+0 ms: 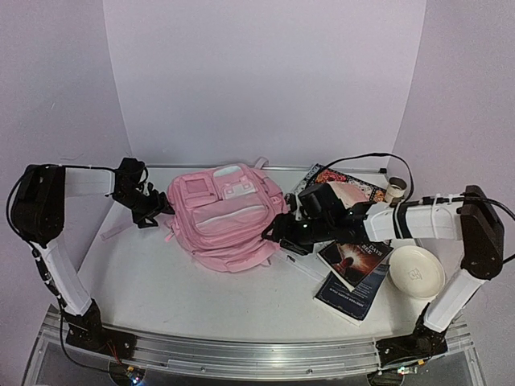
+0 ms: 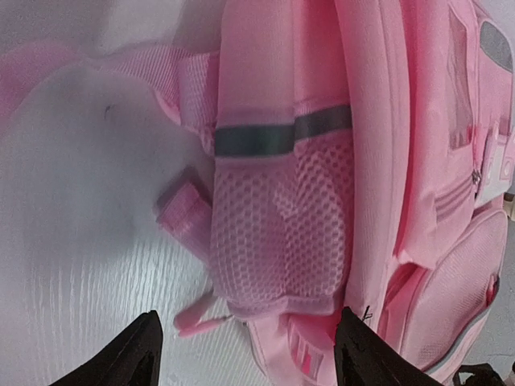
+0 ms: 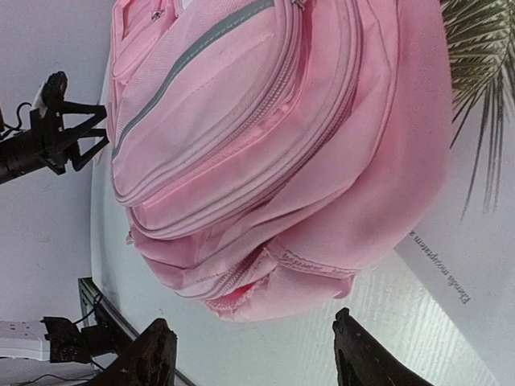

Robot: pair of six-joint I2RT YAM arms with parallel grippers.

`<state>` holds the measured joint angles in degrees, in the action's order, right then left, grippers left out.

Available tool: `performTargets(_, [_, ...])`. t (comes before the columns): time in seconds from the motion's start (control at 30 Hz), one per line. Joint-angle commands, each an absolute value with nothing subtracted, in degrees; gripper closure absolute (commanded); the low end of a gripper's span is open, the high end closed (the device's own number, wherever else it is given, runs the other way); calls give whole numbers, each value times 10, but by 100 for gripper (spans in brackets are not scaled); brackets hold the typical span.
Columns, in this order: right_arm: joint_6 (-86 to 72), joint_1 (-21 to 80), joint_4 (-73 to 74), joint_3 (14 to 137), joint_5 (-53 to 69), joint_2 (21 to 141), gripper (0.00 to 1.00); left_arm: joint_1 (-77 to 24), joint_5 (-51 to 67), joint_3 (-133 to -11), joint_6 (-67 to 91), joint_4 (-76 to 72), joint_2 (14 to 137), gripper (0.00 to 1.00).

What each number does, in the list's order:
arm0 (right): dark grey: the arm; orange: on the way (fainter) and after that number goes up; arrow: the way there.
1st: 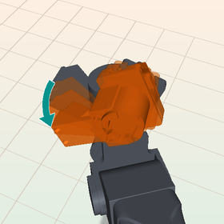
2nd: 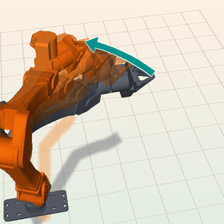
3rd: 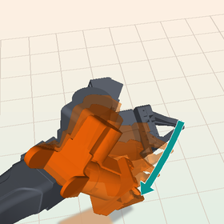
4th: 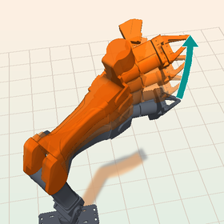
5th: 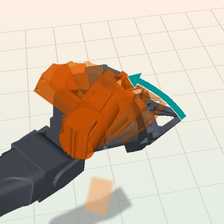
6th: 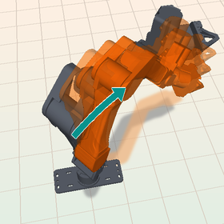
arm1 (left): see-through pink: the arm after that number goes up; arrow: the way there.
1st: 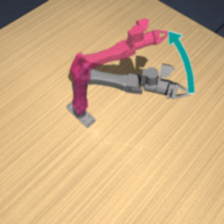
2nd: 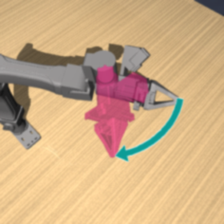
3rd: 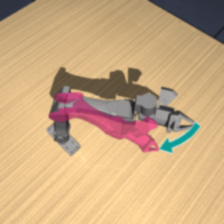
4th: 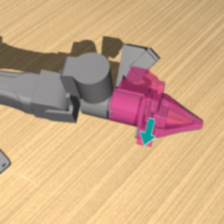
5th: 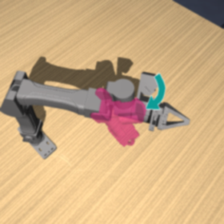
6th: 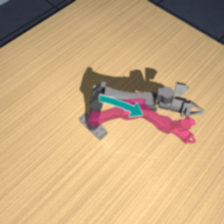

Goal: Pack the student bag
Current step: Pick up the student bag from the center of the board.

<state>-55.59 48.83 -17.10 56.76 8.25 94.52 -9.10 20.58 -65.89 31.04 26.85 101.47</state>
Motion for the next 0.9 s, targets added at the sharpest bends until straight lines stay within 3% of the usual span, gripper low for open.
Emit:
performTargets(0.0, [-623,500,-262,575,89,981,33,-93,189,-719,291,249,1069,26])
performTargets(0.1, [-637,504,-284,583,93,1009,32,-93,200,-741,293,244,1110,28])
performTargets(0.17, [-648,506,-292,587,89,1028,32,-93,216,-748,295,239,1129,34])
performTargets(0.37, [-646,505,-291,608,66,1068,33,-92,265,-712,308,209,1116,73])
performTargets(0.57, [-603,505,-227,657,38,1072,36,-93,305,-644,327,185,1059,99])
performTargets(0.87, [-479,479,-145,749,10,1061,37,-102,336,-525,403,169,902,100])
